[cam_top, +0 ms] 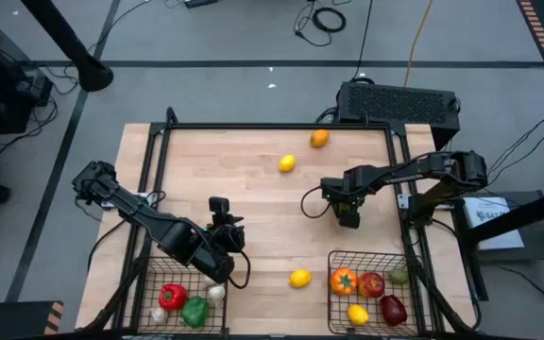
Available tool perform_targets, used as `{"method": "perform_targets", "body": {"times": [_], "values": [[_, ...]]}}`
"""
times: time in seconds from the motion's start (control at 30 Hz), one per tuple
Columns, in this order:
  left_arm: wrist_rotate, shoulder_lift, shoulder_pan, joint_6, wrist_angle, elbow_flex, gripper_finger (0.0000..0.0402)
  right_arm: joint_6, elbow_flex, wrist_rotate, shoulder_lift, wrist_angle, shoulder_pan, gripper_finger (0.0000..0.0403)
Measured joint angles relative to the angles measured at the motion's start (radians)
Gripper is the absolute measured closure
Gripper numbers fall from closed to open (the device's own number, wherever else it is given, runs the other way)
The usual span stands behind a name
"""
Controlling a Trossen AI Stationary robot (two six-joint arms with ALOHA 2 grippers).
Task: Sort produce into baskets
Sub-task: Put the green chayote into the left black wire basket
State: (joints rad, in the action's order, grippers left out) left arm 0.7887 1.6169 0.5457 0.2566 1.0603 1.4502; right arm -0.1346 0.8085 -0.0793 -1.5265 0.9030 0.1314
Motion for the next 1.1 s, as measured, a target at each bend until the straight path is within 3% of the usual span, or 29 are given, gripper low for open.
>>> {"method": "perform_targets", "body": {"times": [0.23, 0.57, 1.1], "values": [[-0.011, 0.0, 0.0, 0.0, 0.0, 0.0, 0.0281, -0.035, -0.003, 0.009, 0.0, -0.03, -0.011, 0.0096], [-0.011, 0.0, 0.0, 0.0, 0.0, 0.0, 0.0281, -0.064, -0.003, 0.072, 0.0, -0.077, -0.054, 0.0143], [-0.003, 0.0, 0.0, 0.0, 0.007, 0.0, 0.0281, -0.09, 0.048, 0.211, 0.103, -0.179, -0.102, 0.0145]]}}
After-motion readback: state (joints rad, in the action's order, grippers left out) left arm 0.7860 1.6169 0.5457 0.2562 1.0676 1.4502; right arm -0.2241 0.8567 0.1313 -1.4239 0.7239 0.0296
